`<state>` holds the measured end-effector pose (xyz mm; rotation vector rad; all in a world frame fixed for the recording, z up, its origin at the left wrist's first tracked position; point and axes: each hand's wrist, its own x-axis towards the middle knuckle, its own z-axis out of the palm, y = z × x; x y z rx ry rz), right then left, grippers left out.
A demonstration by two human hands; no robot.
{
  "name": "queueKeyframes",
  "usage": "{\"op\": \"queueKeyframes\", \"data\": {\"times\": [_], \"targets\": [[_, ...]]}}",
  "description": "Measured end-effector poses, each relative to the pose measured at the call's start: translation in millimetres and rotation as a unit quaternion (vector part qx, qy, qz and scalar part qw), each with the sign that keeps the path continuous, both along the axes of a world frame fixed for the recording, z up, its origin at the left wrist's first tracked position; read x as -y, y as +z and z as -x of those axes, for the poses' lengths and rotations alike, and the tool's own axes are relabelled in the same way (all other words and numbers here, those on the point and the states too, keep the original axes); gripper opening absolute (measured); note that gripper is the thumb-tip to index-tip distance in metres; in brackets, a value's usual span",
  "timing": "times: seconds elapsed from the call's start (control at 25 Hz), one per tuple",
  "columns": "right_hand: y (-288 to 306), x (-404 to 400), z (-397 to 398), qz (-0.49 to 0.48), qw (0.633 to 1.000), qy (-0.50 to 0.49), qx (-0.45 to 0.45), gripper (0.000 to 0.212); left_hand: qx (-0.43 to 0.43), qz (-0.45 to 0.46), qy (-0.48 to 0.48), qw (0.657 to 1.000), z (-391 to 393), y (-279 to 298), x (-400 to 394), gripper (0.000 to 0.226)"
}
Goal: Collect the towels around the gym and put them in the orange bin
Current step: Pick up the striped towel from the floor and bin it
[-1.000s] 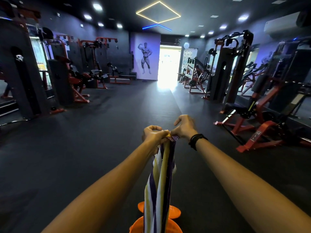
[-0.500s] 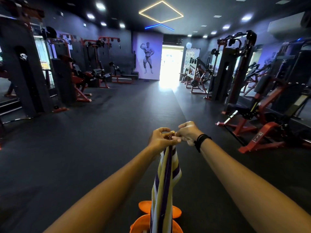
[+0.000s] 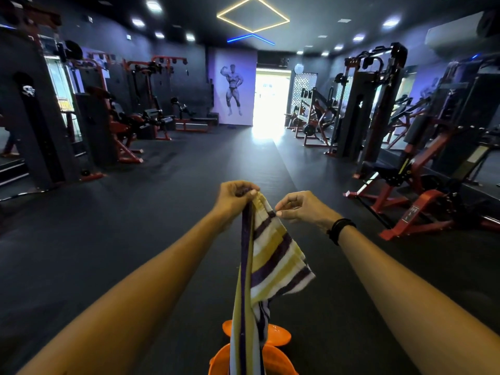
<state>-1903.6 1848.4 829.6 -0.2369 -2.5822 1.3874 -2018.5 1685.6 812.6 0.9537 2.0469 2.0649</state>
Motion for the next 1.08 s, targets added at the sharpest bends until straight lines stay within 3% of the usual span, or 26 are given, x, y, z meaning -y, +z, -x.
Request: {"op": "queueKeyframes", "data": {"times": [0.08, 0.16, 0.24, 0.32, 0.4, 0.48, 0.56, 0.68, 0.76, 0.84, 0.88, 0.96, 1.08], "targets": [[-3.5, 4.5, 1.7, -0.010, 0.999, 0.025, -0.035, 0.011, -0.003, -0.003, -0.008, 1.000, 5.0, 13.8, 2.2, 0.016], [-6.3, 10.8, 9.0, -0.031, 0.992, 0.013, -0.126, 0.013, -0.002, -0.003, 0.002, 1.000, 7.7, 22.3, 3.3, 0.014], [-7.5, 15.5, 18.0, -0.079, 0.975, -0.022, -0.205, 0.016, 0.000, 0.003, 0.021, 1.000, 10.8, 27.6, 2.9, 0.011], [-7.2, 19.2, 23.7, -0.143, 0.962, -0.025, -0.230, 0.012, -0.008, 0.010, 0.024, 1.000, 12.8, 33.9, 3.8, 0.008], [-8.1, 24.4, 25.5, -0.158, 0.973, 0.019, -0.168, 0.003, -0.019, 0.003, 0.012, 1.000, 12.3, 42.9, 5.6, 0.010], [-11.5, 26.7, 26.0, -0.113, 0.991, 0.067, -0.017, 0.035, -0.030, -0.014, 0.024, 0.999, 13.9, 52.5, 9.8, 0.013], [-17.9, 26.3, 20.8, -0.121, 0.978, 0.075, 0.152, 0.065, -0.041, -0.026, 0.081, 0.996, 23.3, 60.4, 18.0, 0.014], [-27.8, 5.0, 9.0, -0.309, 0.911, 0.128, 0.243, 0.041, -0.030, -0.040, 0.174, 0.983, 50.5, 63.7, 38.7, 0.013], [-25.8, -21.6, 5.8, -0.346, 0.924, 0.077, 0.145, 0.048, -0.036, -0.019, 0.222, 0.974, 63.9, 61.0, 57.4, 0.009], [-15.5, -45.3, 3.7, -0.212, 0.976, -0.041, -0.040, 0.046, -0.070, 0.026, 0.268, 0.960, 71.5, 52.5, 77.1, 0.007], [-8.6, -53.9, 3.0, -0.130, 0.981, -0.083, -0.114, 0.042, -0.091, 0.051, 0.283, 0.953, 73.2, 47.3, 85.9, 0.006], [5.9, -59.7, 3.2, -0.014, 0.973, -0.114, -0.198, 0.037, -0.122, 0.094, 0.275, 0.949, 75.5, 39.0, 96.4, 0.005], [22.1, -61.7, 6.7, 0.011, 0.959, -0.124, -0.253, 0.053, -0.146, 0.120, 0.269, 0.945, 79.6, 38.6, 97.9, 0.011]]}}
